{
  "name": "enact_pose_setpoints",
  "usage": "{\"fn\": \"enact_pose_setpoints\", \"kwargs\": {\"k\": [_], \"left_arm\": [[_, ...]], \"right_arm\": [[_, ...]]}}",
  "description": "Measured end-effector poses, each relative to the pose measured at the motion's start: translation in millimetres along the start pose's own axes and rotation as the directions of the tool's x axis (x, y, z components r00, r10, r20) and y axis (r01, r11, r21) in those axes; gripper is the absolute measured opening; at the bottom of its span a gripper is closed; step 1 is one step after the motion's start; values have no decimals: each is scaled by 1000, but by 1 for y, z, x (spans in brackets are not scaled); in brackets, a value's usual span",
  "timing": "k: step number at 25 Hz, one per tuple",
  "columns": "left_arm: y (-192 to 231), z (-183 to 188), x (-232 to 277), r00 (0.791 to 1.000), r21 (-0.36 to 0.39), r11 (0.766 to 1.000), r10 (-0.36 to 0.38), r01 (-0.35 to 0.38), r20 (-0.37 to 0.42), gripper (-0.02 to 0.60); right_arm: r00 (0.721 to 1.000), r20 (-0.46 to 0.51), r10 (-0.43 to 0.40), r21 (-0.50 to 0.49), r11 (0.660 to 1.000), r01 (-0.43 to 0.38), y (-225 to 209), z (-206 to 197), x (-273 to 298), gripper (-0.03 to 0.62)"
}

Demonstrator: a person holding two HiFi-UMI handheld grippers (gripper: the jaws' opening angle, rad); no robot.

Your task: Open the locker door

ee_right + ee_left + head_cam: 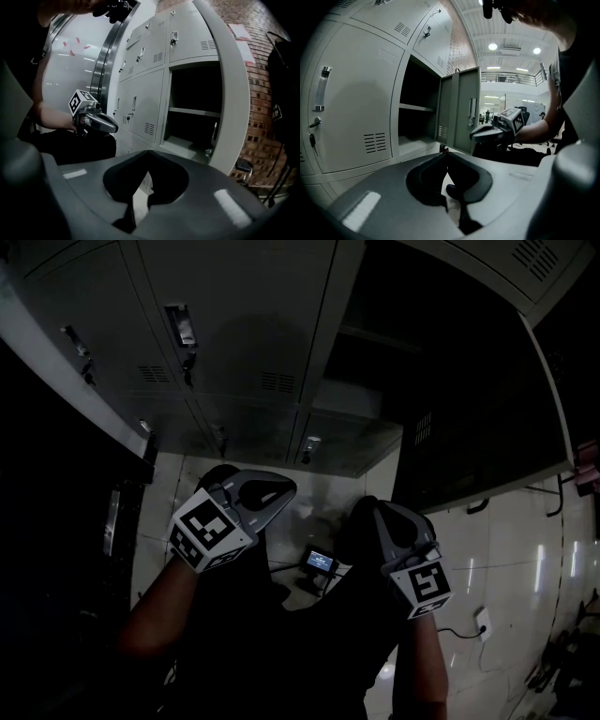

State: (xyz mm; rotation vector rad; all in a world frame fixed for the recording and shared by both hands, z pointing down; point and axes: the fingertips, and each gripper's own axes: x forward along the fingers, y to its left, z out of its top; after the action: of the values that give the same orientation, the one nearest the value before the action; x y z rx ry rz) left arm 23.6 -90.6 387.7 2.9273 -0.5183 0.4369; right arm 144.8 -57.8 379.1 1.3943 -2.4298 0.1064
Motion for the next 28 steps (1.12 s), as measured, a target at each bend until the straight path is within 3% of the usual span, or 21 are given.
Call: {"fn": "enact_pose_setpoints", "kwargs": {"k": [28], "left_arm": [[0,0,0,1000,-3,1000,0,0,-1,12]], "right_arm": [[1000,-2,2,7,1000,-2,0,-1,-1,2]]}}
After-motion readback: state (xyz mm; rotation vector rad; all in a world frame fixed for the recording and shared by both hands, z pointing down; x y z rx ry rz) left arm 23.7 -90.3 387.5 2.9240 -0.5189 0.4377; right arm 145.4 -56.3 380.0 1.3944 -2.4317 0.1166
